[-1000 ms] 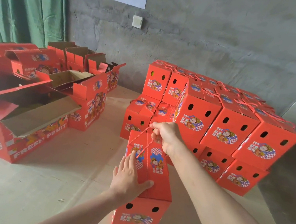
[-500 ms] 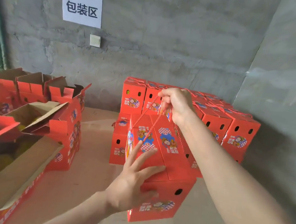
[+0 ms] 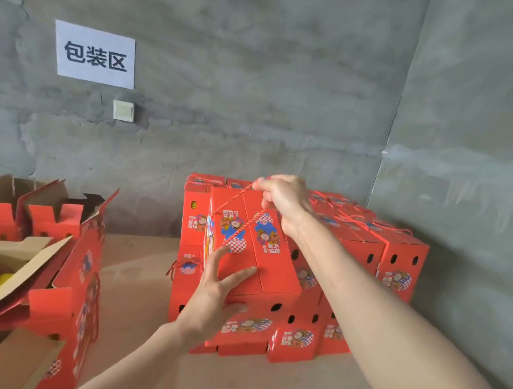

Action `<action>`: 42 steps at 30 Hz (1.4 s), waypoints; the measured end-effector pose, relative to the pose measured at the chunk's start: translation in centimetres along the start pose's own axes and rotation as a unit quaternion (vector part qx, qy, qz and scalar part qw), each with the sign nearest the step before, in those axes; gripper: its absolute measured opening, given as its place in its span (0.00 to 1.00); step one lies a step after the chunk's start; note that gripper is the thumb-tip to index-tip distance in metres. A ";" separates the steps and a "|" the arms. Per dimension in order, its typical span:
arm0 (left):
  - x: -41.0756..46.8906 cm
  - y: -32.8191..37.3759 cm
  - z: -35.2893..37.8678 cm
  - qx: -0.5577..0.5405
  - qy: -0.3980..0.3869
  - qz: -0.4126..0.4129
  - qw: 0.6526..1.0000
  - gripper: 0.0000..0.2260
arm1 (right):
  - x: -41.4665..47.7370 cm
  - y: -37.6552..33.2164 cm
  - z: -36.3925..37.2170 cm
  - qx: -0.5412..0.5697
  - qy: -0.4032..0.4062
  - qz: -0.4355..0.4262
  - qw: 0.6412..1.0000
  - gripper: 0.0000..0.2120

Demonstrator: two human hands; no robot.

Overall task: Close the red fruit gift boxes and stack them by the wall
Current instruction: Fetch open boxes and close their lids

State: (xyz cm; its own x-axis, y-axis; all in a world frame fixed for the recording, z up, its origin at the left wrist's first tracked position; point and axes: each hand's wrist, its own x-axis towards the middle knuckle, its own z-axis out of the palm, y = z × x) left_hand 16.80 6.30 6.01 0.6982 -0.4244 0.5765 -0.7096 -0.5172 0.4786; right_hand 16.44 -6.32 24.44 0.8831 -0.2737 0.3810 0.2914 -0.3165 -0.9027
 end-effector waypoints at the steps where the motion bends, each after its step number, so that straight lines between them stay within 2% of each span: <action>1: 1.3 -1.0 0.1 -0.004 -0.018 -0.016 1.000 0.33 | 1.0 0.6 0.2 -0.035 -0.011 -0.011 0.999 0.06; 3: 3.3 -2.6 0.6 -0.006 -0.047 -0.071 0.996 0.36 | 2.4 2.3 0.8 -0.144 -0.062 -0.028 0.987 0.10; 4: 4.0 -3.1 1.2 -0.007 -0.039 -0.100 0.994 0.37 | 2.7 3.5 1.2 -0.227 -0.083 -0.031 0.970 0.12; 6: 4.8 -3.4 2.7 -0.029 0.023 -0.123 0.992 0.35 | 2.2 7.2 2.0 -0.392 -0.083 -0.052 0.915 0.12; 7: 4.9 -3.4 3.6 -0.045 0.062 -0.123 0.989 0.33 | 1.5 9.5 2.3 -0.449 -0.085 -0.069 0.887 0.19; 8: 5.0 -3.4 4.4 -0.064 0.097 -0.127 0.985 0.30 | 0.6 11.8 2.5 -0.485 -0.102 -0.094 0.863 0.27; 9: 5.1 -3.5 5.0 -0.086 0.128 -0.142 0.978 0.28 | -0.1 13.9 2.7 -0.504 -0.123 -0.130 0.845 0.31; 12: 5.3 -4.2 5.4 -0.104 0.192 -0.169 0.961 0.21 | -0.1 17.7 3.0 -0.545 -0.135 -0.218 0.799 0.26; 15: 6.1 -5.4 4.9 -0.043 0.210 -0.127 0.968 0.16 | 2.1 18.2 3.2 -0.532 -0.082 -0.244 0.806 0.22; 20: 9.4 -7.2 3.9 -0.043 0.138 -0.218 0.965 0.18 | 5.8 19.7 5.1 -0.516 -0.086 -0.224 0.822 0.22; 26: 11.7 -9.7 4.0 0.011 0.130 -0.243 0.961 0.13 | 8.4 20.7 6.7 -0.503 -0.098 -0.225 0.829 0.23; 29: 11.9 -9.8 3.9 0.020 0.114 -0.266 0.957 0.14 | 8.5 21.0 6.8 -0.492 -0.088 -0.230 0.835 0.23; 32: 12.1 -9.3 3.5 0.068 0.050 -0.309 0.947 0.18 | 8.5 20.8 6.7 -0.490 -0.098 -0.220 0.838 0.22; 35: 10.1 -7.7 2.5 0.063 -0.023 -0.300 0.951 0.21 | 8.5 20.4 6.4 -0.493 -0.116 -0.211 0.836 0.22; 39: 3.1 -5.1 -0.1 0.011 0.027 -0.270 0.962 0.16 | 8.2 19.6 6.0 -0.499 -0.107 -0.186 0.840 0.26; 41: -1.1 -4.5 -1.8 0.003 0.062 -0.275 0.959 0.08 | 6.0 19.0 7.5 -0.478 -0.069 -0.188 0.855 0.34; 42: -3.3 -4.5 -2.8 0.007 0.087 -0.286 0.954 0.07 | 4.1 18.8 9.0 -0.448 -0.071 -0.218 0.864 0.37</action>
State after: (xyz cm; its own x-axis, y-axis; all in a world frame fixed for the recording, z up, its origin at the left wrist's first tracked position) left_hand 17.38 12.10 3.82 0.9437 0.0588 0.3255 -0.2152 -0.6382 0.7391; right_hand 28.81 -5.23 7.22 0.8157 0.1429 0.5605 0.2622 -0.9551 -0.1381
